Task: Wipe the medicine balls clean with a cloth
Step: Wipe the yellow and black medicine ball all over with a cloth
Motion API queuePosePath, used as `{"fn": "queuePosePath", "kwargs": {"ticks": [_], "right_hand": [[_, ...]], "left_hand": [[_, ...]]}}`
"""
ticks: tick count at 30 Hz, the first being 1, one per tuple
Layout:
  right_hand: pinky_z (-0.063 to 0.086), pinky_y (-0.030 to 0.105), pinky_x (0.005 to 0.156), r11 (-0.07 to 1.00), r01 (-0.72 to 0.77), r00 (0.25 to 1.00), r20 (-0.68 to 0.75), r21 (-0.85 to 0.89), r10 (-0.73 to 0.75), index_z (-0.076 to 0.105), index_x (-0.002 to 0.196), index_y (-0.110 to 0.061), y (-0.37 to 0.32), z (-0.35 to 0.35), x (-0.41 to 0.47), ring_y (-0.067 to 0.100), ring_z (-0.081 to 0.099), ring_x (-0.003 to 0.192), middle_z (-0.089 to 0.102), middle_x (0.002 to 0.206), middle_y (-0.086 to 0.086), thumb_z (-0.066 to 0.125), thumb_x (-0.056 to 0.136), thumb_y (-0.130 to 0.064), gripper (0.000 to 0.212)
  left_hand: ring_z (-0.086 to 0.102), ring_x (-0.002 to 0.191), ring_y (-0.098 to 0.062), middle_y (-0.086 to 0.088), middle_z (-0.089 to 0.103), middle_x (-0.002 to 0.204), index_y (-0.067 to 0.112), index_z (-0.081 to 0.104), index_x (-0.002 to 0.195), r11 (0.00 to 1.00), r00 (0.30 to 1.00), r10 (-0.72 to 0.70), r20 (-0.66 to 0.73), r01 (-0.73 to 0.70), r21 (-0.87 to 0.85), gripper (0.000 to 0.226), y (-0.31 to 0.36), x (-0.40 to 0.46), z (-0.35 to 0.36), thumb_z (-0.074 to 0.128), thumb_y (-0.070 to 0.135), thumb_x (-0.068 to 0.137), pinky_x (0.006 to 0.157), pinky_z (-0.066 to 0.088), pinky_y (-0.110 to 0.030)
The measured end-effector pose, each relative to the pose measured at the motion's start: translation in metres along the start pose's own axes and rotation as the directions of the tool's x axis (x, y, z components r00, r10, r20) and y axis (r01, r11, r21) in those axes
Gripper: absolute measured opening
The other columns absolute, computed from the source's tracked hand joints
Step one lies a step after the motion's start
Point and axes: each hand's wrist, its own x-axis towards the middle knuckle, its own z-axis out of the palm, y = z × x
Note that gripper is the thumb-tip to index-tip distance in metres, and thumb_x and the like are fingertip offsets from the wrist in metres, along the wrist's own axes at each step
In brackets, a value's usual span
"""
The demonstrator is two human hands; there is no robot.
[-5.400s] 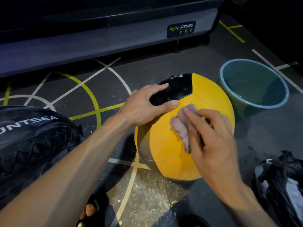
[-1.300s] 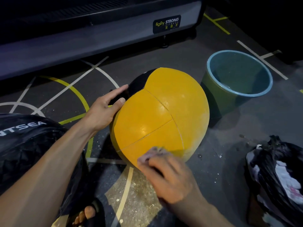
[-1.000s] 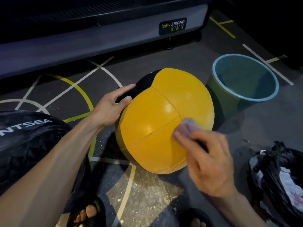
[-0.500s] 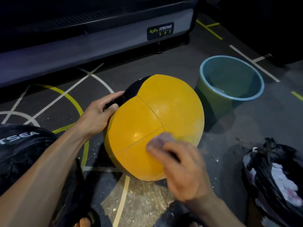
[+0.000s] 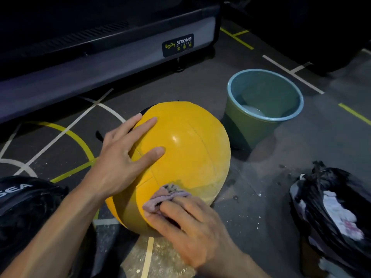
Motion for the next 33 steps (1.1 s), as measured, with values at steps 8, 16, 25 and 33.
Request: {"fn": "queuePosePath", "kwargs": {"ticks": [8,16,25,33], "right_hand": [[0.053,0.031,0.089,0.864,-0.485,0.853,-0.144,0.134,0.501,0.072,0.127,-0.013,0.087,-0.017,0.024,0.014,0.058,0.109,0.059,0.116,0.0,0.063,0.098,-0.001,0.032],[0.045,0.023,0.091,0.934,-0.282,0.959,0.106,0.221,0.264,0.073,0.125,-0.024,0.032,-0.014,0.022,0.004,0.058,0.105,0.064,0.118,-0.014,0.053,0.107,-0.03,0.028],[0.05,0.032,0.099,0.899,-0.356,0.928,-0.016,0.256,0.372,0.066,0.128,0.003,0.047,-0.01,0.026,0.023,0.059,0.116,0.061,0.12,0.013,0.056,0.101,0.002,0.03],[0.054,0.033,0.089,0.829,-0.521,0.844,-0.018,0.202,0.536,0.069,0.131,-0.014,0.122,-0.015,0.047,0.004,0.06,0.103,0.061,0.116,-0.002,0.061,0.1,-0.003,0.034]], "left_hand": [[0.018,0.15,-0.017,0.032,0.018,0.161,0.063,0.032,0.149,0.998,0.998,-0.055,0.023,0.056,-0.032,0.075,-0.016,0.011,-0.011,0.056,0.08,0.08,0.118,0.022,-0.053],[0.022,0.148,-0.016,0.035,0.019,0.16,0.065,0.032,0.146,0.999,0.999,-0.031,0.024,0.031,-0.036,0.079,-0.035,0.005,-0.013,0.05,0.087,0.073,0.112,0.021,-0.041],[0.025,0.141,-0.01,0.047,0.021,0.15,0.065,0.034,0.144,0.995,0.999,-0.055,0.0,0.054,-0.078,0.081,-0.048,-0.018,-0.021,0.056,0.084,0.068,0.109,0.028,-0.045],[0.024,0.141,-0.004,0.045,0.021,0.151,0.063,0.035,0.144,0.994,0.999,-0.047,0.003,0.047,-0.094,0.082,-0.053,-0.028,-0.023,0.059,0.082,0.068,0.109,0.029,-0.043]]}}
